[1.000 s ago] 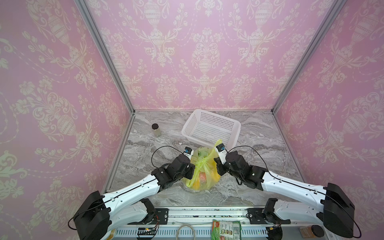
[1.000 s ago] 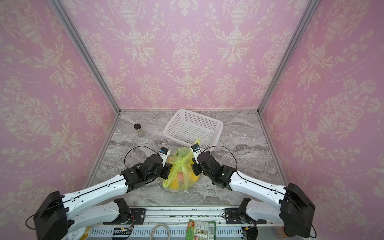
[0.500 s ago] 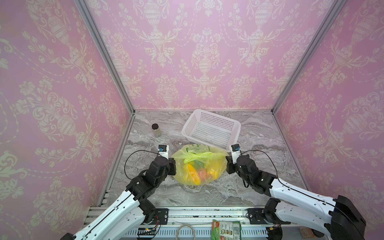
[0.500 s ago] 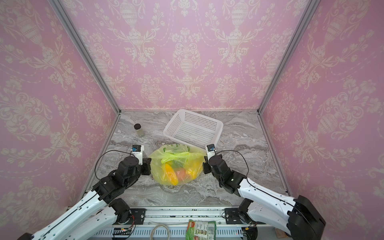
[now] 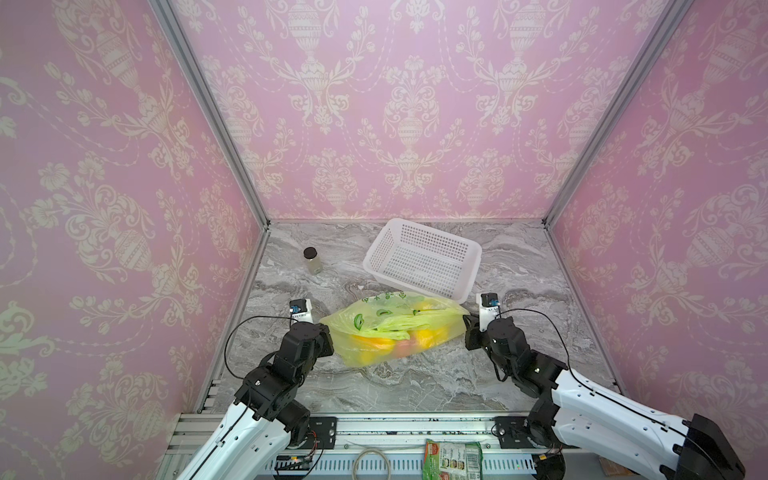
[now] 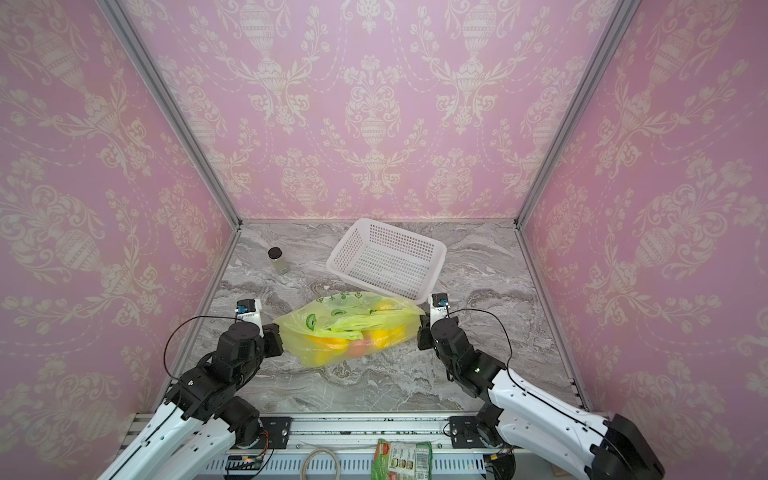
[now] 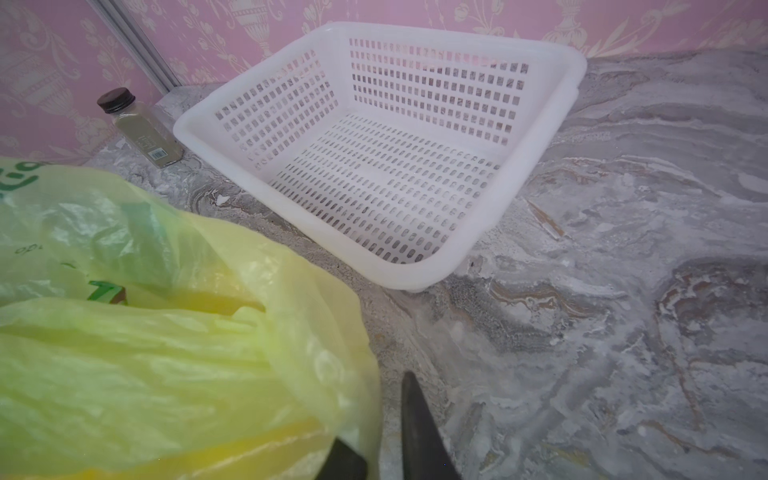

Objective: Untie the knot of the plastic bag and take out the fruit

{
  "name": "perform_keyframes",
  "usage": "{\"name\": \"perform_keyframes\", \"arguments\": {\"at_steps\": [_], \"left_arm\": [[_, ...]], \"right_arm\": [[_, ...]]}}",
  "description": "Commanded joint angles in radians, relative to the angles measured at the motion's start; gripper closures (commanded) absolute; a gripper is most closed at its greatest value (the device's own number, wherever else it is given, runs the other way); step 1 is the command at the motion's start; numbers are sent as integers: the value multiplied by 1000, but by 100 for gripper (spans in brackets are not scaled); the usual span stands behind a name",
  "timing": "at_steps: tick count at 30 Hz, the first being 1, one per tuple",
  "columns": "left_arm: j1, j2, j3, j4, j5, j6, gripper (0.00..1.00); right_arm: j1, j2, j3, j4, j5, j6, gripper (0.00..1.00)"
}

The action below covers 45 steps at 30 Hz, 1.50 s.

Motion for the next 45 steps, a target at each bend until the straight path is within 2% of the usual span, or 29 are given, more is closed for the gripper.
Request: {"name": "perform_keyframes", "arguments": {"at_steps": [1,4,6,9,13,18,25,27,29,31,32,34,36,38,39,41,43,45], "left_arm": [[12,13,-19,34,59,9,100],[13,42,-26,84,119,21,100],[11,65,-20,93,134,26,100],[12,83,-24,104,137,28,100],[12,82,-18,103,136,31,100],[12,73,-22,100,128,33,100],[11,67,-20,97,131,34,99],[12,66,-20,96,137,33,99],[12,64,-24,100,140,31,98],[12,64,-22,99,140,33,97],[12,65,-18,92,136,33,95],[12,65,-12,74,120,34,84],[10,50,-6,57,103,35,62],[7,15,-3,46,97,39,41],[3,-10,-4,42,98,40,34],[-13,-58,-10,45,105,50,27],[-54,-101,-17,69,111,67,24],[-136,-119,-13,99,88,92,24]], "right_arm": [[1,-70,4,3,-98,-81,60],[69,-110,34,-36,-82,-147,39],[127,-115,58,-53,-68,-190,31],[204,-74,90,-54,-55,-231,24],[300,52,154,-47,-39,-281,20],[426,269,247,-27,60,-360,15],[454,515,361,-22,95,-387,16],[455,562,391,-18,134,-377,19],[455,590,410,-9,169,-365,29],[455,601,424,2,207,-348,47],[455,600,429,11,227,-337,59],[454,589,426,28,274,-306,78],[450,558,403,56,318,-271,90],[438,514,374,82,312,-235,96],[428,486,358,91,293,-209,99],[400,433,332,98,250,-152,100],[364,385,310,105,203,-95,100],[329,343,298,99,169,-42,100]]}}
